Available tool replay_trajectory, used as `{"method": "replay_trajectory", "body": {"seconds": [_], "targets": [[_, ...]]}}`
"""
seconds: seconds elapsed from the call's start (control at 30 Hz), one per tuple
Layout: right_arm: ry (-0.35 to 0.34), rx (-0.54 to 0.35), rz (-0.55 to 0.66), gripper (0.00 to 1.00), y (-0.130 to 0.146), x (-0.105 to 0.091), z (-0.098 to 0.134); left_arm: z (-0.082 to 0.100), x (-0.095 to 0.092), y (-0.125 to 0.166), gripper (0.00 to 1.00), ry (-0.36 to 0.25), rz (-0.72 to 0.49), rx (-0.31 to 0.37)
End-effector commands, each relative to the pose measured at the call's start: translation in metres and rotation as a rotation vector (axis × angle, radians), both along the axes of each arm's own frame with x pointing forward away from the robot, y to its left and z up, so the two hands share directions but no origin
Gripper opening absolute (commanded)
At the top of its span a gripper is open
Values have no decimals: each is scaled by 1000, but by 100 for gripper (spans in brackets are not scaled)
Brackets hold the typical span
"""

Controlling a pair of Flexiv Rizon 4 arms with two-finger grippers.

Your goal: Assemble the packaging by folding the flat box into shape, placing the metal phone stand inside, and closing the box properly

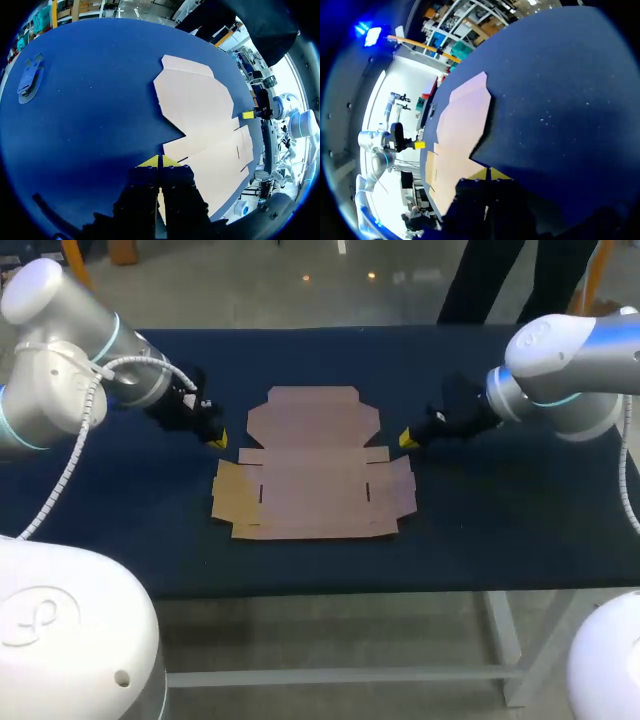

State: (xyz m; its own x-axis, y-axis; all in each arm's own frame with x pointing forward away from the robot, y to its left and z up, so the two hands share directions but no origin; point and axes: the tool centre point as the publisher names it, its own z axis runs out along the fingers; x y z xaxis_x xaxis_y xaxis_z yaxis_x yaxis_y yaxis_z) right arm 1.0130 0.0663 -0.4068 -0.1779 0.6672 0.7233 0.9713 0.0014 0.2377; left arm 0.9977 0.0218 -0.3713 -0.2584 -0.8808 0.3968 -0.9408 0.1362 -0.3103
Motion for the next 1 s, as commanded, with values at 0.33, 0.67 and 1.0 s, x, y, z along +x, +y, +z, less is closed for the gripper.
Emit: {"method": "replay_trajectory", "body": {"seconds": [0.33,0.67,1.0], "targets": [[27,25,20,0,8,10,-13,-14,10,3,0,17,-16,-13],[38,36,21,0,13,11,-19,-26,17,-1,0,29,-38,-35],[45,45,12,0,15,11,-21,-34,18,-6,0,45,-54,-46]]}}
